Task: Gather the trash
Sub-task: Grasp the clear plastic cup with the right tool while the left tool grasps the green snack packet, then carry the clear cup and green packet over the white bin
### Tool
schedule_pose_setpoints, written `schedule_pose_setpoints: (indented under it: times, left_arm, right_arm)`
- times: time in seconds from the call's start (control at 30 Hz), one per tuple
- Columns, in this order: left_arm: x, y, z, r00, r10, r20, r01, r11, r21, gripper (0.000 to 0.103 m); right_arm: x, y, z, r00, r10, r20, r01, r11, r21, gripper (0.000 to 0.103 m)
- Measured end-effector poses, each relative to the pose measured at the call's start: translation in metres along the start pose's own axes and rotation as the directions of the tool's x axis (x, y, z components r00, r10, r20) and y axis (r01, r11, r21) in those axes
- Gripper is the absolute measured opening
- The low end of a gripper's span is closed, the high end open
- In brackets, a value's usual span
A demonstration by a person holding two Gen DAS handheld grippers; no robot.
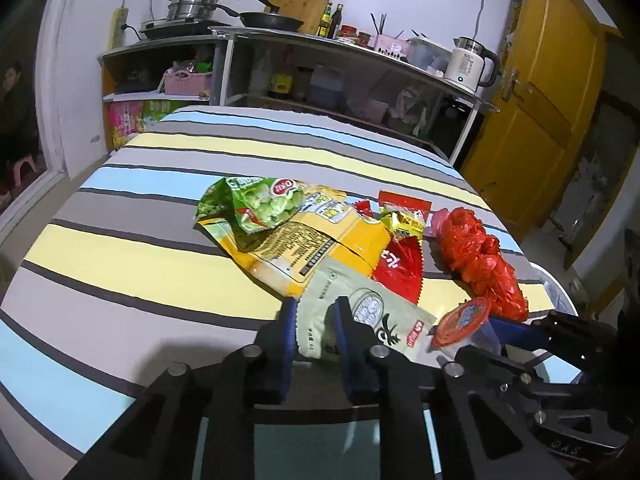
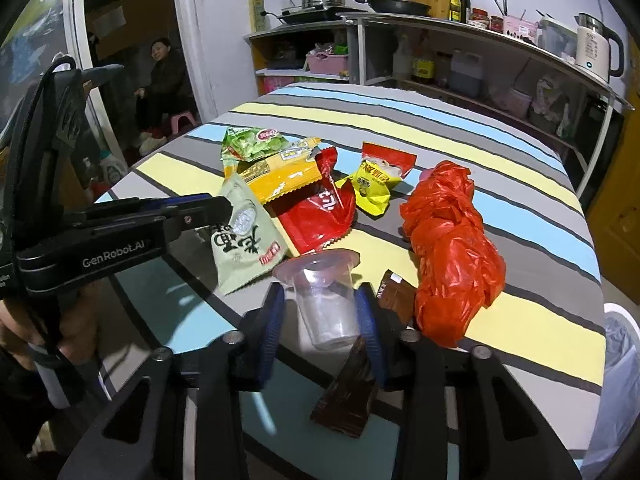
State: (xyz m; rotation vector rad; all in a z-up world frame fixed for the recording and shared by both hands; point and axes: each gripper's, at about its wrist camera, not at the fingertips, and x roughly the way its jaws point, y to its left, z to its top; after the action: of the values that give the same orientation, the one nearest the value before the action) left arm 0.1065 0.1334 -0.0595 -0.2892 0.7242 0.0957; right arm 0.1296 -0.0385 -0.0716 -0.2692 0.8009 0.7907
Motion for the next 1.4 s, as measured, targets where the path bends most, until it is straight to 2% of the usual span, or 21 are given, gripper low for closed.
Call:
schedule_pose_setpoints:
  times: [0.13, 0.4, 0.67, 1.1, 1.4]
  left_arm:
    - [-0.003, -0.002, -0.001, 1.0, 0.001, 0.007, -0.001, 1.0, -0.002, 0.003]
    - [-0.021, -0.003, -0.003, 0.999, -0.004, 0.037, 0.004, 1.0, 0.001, 0.002]
    - [-0.059, -0.018, 0.006, 0.994, -0.03, 0.109, 0.028, 0.999, 0.027, 0.001]
    - [-0.085, -0.078, 0.011, 0.984, -0.106, 0.143, 0.087, 0.987, 0.131, 0.001]
    - [-0.081, -0.129, 0.015, 0.975, -0.18, 0.128, 0.151, 0.966, 0.208, 0.001]
  right_arm:
    - [-0.002, -0.002, -0.001, 1.0, -0.001, 0.006, 0.001, 1.0, 0.014, 0.03]
    - [-0.025, -0.005, 0.0, 0.998, -0.008, 0.055, 0.006, 0.999, 0.035, 0.029]
    - [-0.066, -0.009, -0.001, 0.991, -0.036, 0.132, 0.028, 0.998, 0.063, 0.029]
    - [-0.114, -0.037, -0.017, 0.974, -0.115, 0.194, 0.088, 0.986, 0.144, 0.029]
    - [-0.138, -0.065, -0.035, 0.961, -0.188, 0.203, 0.145, 0.967, 0.208, 0.029]
